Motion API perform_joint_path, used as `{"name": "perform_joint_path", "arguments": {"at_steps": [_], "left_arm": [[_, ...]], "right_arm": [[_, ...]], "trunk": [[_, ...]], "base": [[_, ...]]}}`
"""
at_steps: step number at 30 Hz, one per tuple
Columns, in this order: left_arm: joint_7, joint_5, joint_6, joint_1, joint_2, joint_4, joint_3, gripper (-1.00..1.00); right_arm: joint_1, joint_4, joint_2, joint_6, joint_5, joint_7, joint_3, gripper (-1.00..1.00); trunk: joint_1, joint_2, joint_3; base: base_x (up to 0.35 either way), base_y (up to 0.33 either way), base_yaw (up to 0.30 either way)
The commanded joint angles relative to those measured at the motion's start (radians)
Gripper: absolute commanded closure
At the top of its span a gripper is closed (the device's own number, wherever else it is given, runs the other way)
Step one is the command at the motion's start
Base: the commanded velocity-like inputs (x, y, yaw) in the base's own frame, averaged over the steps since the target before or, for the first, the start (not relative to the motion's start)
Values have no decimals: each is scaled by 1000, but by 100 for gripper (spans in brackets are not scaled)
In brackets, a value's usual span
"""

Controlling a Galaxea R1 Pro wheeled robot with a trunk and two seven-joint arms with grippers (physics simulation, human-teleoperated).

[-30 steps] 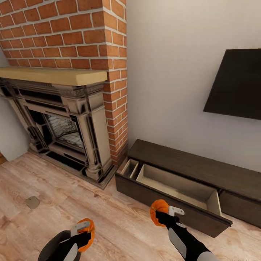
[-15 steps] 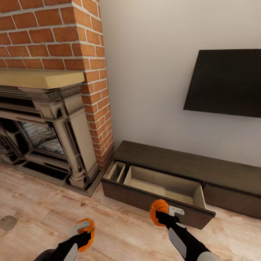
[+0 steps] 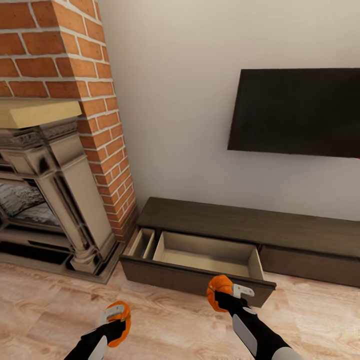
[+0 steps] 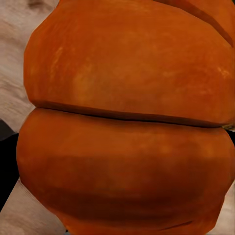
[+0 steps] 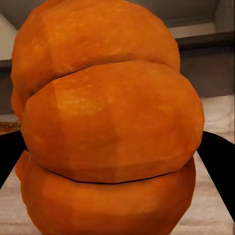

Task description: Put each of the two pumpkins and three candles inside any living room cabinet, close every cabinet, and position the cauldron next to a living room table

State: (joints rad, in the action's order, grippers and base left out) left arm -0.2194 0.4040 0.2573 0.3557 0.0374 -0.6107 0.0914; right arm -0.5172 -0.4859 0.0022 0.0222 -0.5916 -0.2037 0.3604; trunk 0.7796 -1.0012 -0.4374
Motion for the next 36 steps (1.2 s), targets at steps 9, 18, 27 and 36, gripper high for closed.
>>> {"name": "perform_joint_path", "arguments": {"at_steps": [9, 18, 27, 36], "left_arm": [[-11, 9, 4, 0, 1, -2, 22, 100], [-11, 8, 4, 0, 2, -3, 22, 100], [-11, 9, 4, 0, 2, -3, 22, 100], [-11, 7, 4, 0, 2, -3, 22, 100]], "right_arm": [[-1, -2, -1, 2, -4, -11, 6, 100], [-1, -2, -1, 2, -4, -11, 6, 100], [-1, -2, -1, 2, -4, -11, 6, 100], [-1, -3, -4, 3, -2, -11, 6, 100]], "trunk": [[0, -1, 2], [0, -1, 5], [0, -1, 7], [0, -1, 7]], "base": [[3, 0, -281], [0, 0, -281], [0, 0, -259], [124, 16, -30]]}}
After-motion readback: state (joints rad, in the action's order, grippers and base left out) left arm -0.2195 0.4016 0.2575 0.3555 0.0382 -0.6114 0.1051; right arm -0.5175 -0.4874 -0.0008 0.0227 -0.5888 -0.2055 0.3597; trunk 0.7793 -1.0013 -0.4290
